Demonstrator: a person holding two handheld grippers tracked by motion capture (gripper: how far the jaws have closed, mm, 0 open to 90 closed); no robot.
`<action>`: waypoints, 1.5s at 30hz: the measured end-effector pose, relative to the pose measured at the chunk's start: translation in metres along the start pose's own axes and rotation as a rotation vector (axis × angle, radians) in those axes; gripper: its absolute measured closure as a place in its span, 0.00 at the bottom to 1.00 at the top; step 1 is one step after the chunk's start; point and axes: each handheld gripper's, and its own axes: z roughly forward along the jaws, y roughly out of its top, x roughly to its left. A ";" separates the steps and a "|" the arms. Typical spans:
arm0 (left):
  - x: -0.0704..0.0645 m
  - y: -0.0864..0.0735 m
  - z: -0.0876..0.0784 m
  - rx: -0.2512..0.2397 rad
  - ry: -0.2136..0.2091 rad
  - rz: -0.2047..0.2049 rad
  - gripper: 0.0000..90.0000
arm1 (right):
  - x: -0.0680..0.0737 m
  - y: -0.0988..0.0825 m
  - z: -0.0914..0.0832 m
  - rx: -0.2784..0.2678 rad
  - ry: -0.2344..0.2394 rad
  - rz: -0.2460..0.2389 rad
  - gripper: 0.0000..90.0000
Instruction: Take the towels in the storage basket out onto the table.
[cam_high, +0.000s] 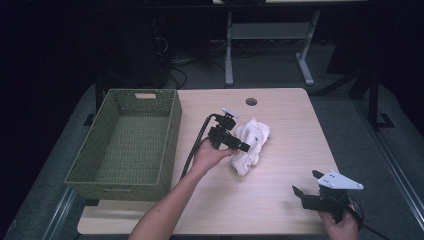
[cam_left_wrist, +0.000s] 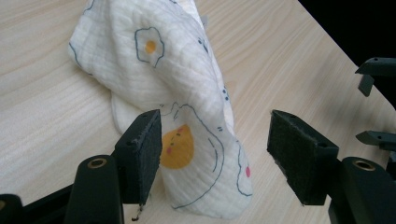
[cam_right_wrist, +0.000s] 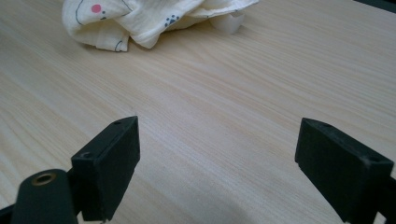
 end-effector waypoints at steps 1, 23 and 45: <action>0.000 -0.001 0.000 -0.004 -0.001 -0.005 0.39 | 0.000 0.000 0.001 0.001 -0.002 -0.005 0.15; 0.002 -0.020 -0.021 -0.051 -0.014 0.013 0.37 | 0.000 -0.001 0.004 0.014 -0.001 -0.013 0.15; 0.003 -0.049 -0.023 -0.048 -0.030 0.028 0.36 | 0.000 -0.002 0.005 0.028 -0.001 -0.020 0.15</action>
